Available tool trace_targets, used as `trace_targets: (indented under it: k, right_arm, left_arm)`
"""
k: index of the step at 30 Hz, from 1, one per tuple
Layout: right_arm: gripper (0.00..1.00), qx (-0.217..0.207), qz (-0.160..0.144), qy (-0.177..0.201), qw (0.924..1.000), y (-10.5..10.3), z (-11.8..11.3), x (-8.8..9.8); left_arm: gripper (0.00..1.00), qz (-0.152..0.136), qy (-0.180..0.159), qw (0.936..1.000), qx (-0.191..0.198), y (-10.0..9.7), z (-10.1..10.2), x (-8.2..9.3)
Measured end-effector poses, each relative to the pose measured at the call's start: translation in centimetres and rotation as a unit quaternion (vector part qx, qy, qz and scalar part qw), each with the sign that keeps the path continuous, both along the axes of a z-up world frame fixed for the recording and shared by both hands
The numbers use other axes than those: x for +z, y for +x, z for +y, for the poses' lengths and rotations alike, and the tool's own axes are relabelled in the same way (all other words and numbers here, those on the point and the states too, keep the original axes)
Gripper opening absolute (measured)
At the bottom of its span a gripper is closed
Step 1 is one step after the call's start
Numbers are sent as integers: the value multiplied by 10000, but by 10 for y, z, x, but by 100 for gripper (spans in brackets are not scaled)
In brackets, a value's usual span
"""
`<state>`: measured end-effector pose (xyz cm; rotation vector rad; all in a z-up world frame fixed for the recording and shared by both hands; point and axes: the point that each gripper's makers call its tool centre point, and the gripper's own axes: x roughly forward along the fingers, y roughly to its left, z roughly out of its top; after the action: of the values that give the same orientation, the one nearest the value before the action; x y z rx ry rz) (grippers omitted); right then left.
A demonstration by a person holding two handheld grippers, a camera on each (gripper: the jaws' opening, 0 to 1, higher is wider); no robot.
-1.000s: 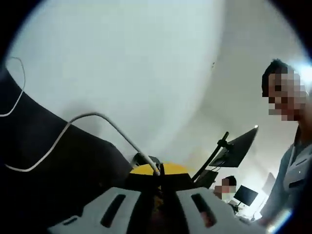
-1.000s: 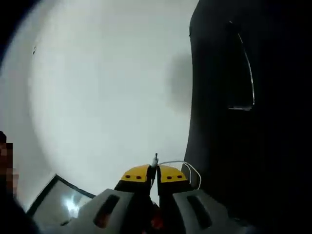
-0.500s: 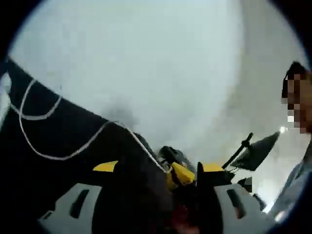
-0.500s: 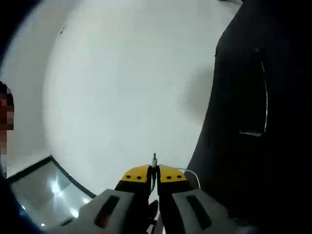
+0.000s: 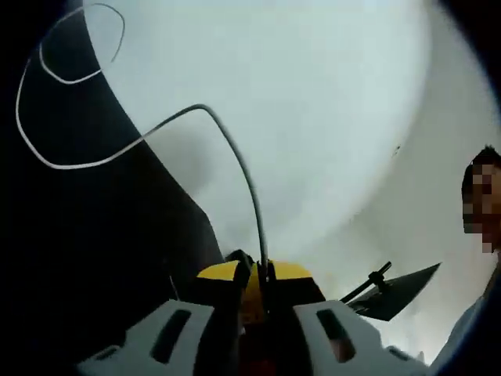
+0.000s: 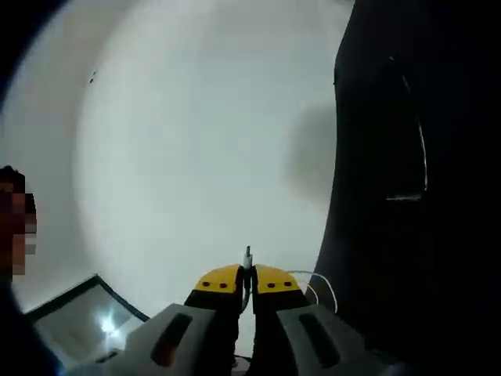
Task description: Connect the charging cable to the phone, plug the charger into the socket, and turn on the power strip switch to charge the phone.
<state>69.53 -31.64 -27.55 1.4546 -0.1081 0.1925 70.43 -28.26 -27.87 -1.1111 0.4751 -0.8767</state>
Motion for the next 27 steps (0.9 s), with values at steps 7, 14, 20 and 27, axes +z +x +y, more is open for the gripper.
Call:
trace_targets:
  k: [7, 14, 20, 27]
  right_arm:
    - [5, -21, -40, -192, 9998, -3, -4, 1]
    - [24, -362, 197, -1915, 9806, -12, -63, -18]
    - [36, -533, -17, -3288, 9429, -17, -144, -11]
    - [39, -429, 60, -3826, 9229, 10, -208, -22]
  left_arm:
    - [1, 22, -142, 9999, -55, -2, -3, 4]
    - [0, 54, -30, 10000, 69, 4, 1, -7]
    - [0, 207, 179, 9995, 171, 10, 0, -35]
    - [0, 120, 787, 9966, 226, 13, -11, -76]
